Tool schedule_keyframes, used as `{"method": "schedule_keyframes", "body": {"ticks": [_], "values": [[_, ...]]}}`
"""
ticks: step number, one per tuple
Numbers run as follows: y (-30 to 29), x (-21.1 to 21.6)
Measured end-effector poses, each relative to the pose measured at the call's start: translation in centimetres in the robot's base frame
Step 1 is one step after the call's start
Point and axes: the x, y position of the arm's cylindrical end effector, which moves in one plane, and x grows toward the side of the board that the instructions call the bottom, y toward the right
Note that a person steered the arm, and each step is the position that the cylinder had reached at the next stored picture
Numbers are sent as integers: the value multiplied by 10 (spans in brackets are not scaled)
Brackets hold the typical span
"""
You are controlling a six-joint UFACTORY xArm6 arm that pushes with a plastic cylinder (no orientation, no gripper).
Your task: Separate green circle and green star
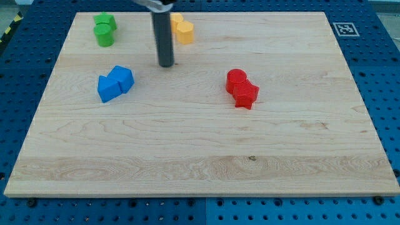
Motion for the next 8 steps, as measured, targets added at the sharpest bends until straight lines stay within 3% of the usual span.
{"method": "schedule_keyframes", "body": {"ticks": [3,4,6,8], "values": [[-195,-55],[-212,-99],[-159,-116],[-113,-73]]}}
